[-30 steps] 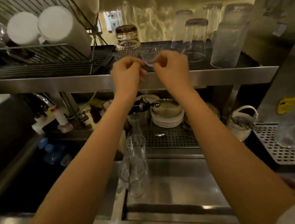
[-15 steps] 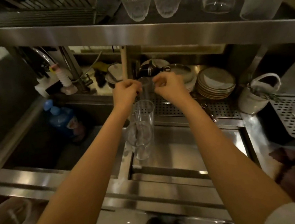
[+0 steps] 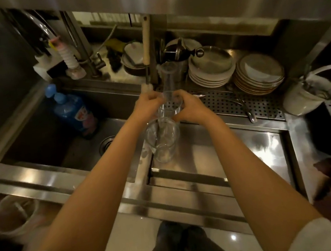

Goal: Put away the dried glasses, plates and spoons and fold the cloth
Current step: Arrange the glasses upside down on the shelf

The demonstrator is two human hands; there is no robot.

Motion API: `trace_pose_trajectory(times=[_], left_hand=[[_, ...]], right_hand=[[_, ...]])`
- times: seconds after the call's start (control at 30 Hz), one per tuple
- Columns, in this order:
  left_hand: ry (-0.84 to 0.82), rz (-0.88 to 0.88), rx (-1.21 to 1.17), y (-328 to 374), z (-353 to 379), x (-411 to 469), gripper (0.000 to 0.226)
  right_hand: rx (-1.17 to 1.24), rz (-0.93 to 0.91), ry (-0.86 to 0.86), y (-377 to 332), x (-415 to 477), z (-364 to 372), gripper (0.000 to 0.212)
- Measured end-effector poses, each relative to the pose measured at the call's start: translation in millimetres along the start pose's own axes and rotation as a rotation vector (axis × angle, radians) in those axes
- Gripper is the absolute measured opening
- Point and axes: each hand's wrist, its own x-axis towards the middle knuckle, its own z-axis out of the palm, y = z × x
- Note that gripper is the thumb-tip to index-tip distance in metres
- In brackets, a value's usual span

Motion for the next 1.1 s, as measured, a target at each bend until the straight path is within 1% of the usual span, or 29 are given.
trace_pose_trajectory(times=[0.13,0.23,0.4,0.53,0.63,0.73,0.8,0.9,1.1], left_hand=[[0.016,-0.02,-0.008,0,2,-1,0.026],[0.007,-0.028,-0.01,2,1,-1,0.027],[-0.05,-0.004,0.032,6,5,-4,0.036],[-0.13,0.035,0.046,10,5,-6,0.042],[-0.167,0.083,0.066,15,4,-7,0.05],[-0.174,0.173,0.096,22,3,-8,0.065],[-0.163,0.237,0.102,28,3,-9,0.069],[-0.142,0.31,0.122,41,6,-12,0.072],[-0.128,0.398,0.081,78,6,-25,0.07]], right_hand=[[0.072,0.016,-0.007,5,5,2,0.071],[0.092,0.016,0.018,6,5,4,0.07],[0.126,0.005,0.02,7,5,4,0.065],[0.188,0.01,0.018,5,0,0,0.064],[0.223,-0.014,0.038,-3,-5,-9,0.066],[0.233,-0.053,0.098,-13,-11,-19,0.067],[0.257,-0.094,0.143,-21,-16,-26,0.067],[0.277,-0.152,0.193,-30,-25,-36,0.066],[0.331,-0.243,0.276,-54,-41,-60,0.066]])
